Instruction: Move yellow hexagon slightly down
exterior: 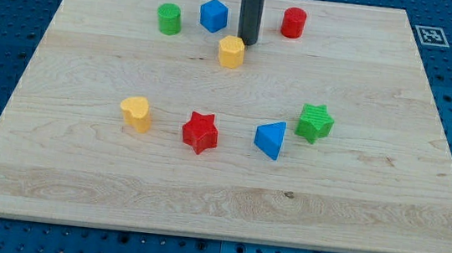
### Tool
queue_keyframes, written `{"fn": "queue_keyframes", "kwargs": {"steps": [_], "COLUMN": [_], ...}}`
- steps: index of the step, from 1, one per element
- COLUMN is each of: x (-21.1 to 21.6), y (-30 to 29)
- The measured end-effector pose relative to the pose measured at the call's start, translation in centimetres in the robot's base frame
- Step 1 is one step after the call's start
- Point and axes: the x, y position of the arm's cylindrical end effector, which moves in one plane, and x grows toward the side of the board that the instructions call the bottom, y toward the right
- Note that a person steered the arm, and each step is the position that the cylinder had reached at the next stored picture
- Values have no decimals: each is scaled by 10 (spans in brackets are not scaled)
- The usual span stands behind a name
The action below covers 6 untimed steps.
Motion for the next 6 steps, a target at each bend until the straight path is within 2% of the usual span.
{"fn": "queue_keyframes", "kwargs": {"steps": [6], "x": [55], "y": [-10]}}
